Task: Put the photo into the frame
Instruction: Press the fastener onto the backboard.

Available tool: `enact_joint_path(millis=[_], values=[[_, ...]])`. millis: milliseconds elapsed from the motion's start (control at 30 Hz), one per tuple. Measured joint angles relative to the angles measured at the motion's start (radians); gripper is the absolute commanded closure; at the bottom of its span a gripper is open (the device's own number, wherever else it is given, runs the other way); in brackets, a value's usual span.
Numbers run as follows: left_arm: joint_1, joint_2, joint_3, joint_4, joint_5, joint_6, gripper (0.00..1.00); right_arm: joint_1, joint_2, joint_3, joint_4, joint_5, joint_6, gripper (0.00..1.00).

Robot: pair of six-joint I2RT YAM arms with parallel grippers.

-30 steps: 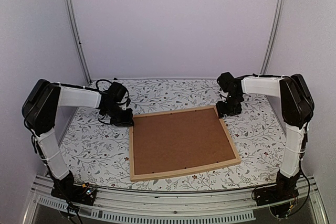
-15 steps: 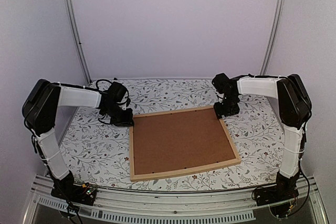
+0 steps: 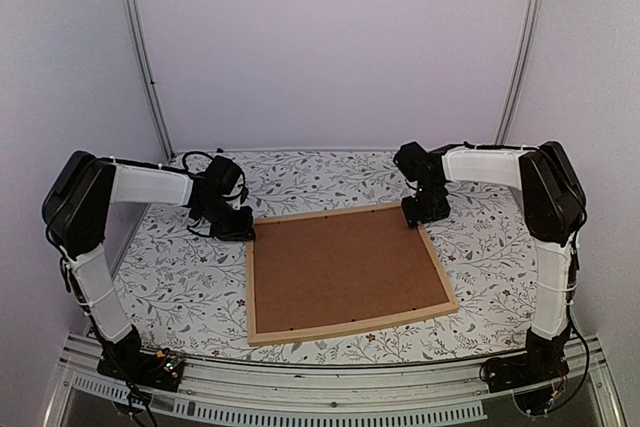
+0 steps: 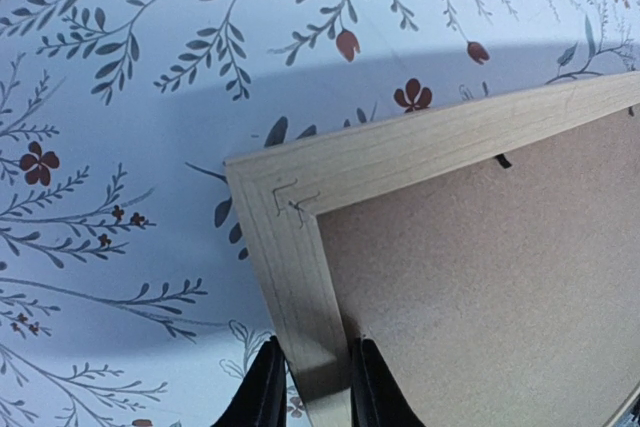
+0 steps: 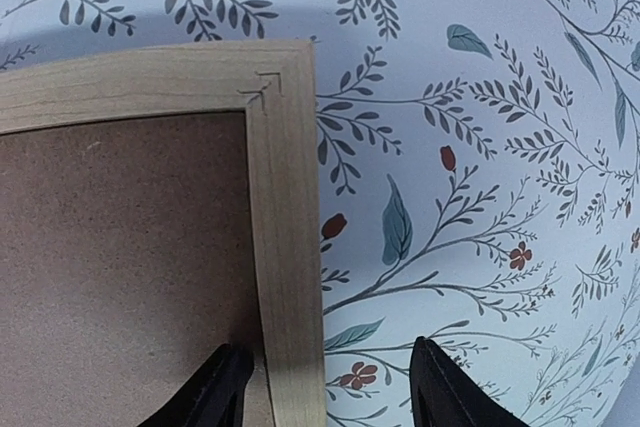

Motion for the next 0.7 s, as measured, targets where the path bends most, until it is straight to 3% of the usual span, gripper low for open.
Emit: enact_joint_path(millis=[333, 700], values=[[0.0, 0.0, 0.0, 0.0, 0.0, 0.0, 0.82, 0.041, -0.013, 0.005, -0.017, -0.003, 0.007, 0.4], [0.0, 0.001, -0.001, 0.008, 0.0, 0.0, 0.81, 0.02, -0.037, 0.051, -0.104, 0.097, 0.007, 0.4]])
